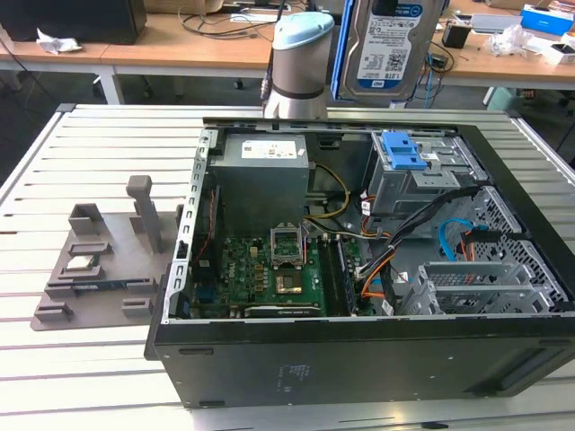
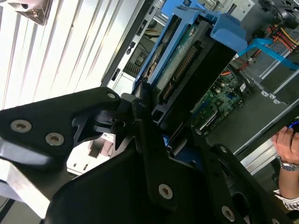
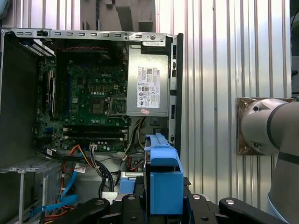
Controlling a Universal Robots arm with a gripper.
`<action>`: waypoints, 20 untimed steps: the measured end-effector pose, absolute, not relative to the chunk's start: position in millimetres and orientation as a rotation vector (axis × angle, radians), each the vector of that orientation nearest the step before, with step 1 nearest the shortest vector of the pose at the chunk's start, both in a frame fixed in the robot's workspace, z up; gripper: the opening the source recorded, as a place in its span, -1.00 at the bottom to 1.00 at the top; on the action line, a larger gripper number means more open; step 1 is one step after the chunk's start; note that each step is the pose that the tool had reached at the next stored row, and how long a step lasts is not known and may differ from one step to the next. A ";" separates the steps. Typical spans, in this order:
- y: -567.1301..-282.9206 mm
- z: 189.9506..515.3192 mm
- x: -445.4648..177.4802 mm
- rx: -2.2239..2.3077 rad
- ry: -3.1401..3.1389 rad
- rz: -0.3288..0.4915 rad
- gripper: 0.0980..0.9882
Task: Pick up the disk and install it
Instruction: 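Pick up the disk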
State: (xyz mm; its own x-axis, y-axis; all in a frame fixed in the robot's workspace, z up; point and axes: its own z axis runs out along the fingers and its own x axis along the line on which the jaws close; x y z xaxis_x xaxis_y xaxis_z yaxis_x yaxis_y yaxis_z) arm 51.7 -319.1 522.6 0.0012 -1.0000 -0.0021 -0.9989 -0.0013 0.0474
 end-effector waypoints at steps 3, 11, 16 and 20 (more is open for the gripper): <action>-320.2 522.6 51.8 2.200 -2.197 -0.054 -0.40; -334.1 522.0 51.8 2.200 -2.197 -0.054 -0.40; -338.3 521.6 51.8 2.200 -2.197 -0.054 -0.40; -343.1 521.1 51.8 2.200 -2.197 -0.054 -0.40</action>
State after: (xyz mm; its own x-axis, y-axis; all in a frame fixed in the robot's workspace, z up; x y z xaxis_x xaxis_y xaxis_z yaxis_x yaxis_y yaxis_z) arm 51.8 -343.1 521.1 0.0012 -1.0000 -0.0021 -0.9989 -0.0013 0.0474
